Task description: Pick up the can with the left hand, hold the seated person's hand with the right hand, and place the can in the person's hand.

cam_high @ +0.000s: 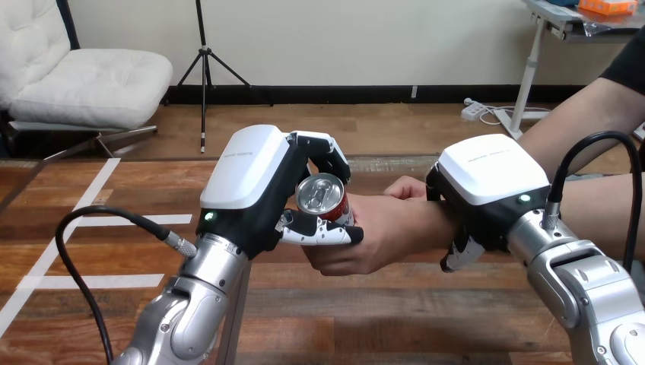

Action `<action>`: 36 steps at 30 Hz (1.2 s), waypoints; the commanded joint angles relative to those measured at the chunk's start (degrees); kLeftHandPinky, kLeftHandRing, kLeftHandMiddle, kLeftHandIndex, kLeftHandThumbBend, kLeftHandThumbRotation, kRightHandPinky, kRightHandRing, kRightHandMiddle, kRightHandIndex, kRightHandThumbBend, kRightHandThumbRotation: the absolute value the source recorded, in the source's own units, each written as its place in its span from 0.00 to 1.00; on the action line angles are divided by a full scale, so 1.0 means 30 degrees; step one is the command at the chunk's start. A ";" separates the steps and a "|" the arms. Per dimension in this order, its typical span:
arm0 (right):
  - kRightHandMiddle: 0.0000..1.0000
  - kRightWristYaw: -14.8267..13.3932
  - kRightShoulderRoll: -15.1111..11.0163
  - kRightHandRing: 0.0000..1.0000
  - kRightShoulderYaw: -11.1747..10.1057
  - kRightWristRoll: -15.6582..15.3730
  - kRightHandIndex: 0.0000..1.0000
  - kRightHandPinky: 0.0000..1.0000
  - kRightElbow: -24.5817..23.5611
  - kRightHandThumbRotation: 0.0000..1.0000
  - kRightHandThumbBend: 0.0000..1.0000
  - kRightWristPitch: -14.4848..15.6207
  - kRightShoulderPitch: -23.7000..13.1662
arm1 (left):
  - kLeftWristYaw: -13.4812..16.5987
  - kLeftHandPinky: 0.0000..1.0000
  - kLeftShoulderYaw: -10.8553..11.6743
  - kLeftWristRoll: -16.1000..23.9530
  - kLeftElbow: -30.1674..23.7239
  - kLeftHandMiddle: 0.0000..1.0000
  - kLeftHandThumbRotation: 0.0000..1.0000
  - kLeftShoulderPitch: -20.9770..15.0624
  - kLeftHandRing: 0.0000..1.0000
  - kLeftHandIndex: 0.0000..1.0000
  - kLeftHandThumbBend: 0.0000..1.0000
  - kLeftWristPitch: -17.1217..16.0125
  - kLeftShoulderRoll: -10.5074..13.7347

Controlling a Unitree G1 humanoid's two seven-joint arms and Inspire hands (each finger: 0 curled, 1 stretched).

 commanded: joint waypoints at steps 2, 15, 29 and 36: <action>0.38 -0.0485 0.0220 0.28 -0.0306 0.0048 0.49 0.20 -0.0231 0.00 0.90 -0.0080 -0.1618 | 0.0136 0.27 -0.0645 -0.0109 -0.0180 0.38 0.00 -0.1700 0.32 0.43 0.65 -0.0553 -0.0918; 0.37 -0.0564 0.0206 0.26 -0.0347 0.0097 0.49 0.19 -0.0165 0.00 0.89 -0.0119 -0.1563 | 0.0107 0.26 -0.0810 -0.0096 -0.0031 0.38 0.00 -0.1747 0.31 0.42 0.64 -0.0706 -0.0960; 0.44 -0.0486 0.0055 0.34 -0.0156 -0.0662 0.57 0.24 0.0044 0.00 0.88 -0.0052 -0.1606 | -0.0804 0.28 -0.0994 0.0560 -0.0395 0.42 0.00 -0.1738 0.34 0.46 0.65 0.0176 -0.0819; 0.57 -0.0329 -0.0015 0.50 -0.0193 -0.0638 0.64 0.42 0.0148 0.00 0.89 -0.0164 -0.1614 | -0.1012 0.36 -0.1155 0.1692 -0.0533 0.61 0.09 -0.1828 0.50 0.66 0.75 0.0379 -0.0551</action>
